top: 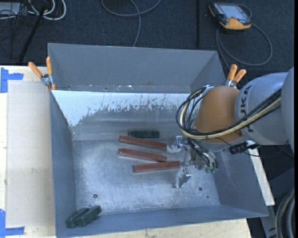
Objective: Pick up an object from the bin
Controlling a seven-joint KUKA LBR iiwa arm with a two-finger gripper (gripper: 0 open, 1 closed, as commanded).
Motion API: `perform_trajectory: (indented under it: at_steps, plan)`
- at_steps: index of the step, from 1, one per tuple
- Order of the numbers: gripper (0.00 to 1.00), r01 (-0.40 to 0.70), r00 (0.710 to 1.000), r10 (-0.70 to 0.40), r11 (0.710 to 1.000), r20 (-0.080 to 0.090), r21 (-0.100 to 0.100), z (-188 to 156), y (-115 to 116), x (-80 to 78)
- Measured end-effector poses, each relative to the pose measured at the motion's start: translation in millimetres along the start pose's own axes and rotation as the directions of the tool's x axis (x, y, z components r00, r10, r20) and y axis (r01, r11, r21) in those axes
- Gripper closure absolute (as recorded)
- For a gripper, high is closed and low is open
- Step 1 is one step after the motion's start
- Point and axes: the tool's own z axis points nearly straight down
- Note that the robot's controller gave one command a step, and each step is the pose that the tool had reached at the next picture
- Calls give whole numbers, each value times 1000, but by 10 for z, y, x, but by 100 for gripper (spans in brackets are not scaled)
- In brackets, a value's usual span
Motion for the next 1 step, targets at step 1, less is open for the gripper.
perform_trajectory:
  at_steps: [1]
  plan:
    - [100, 4, 1000, -4, 1000, 6, 1, -29, 7, -25]
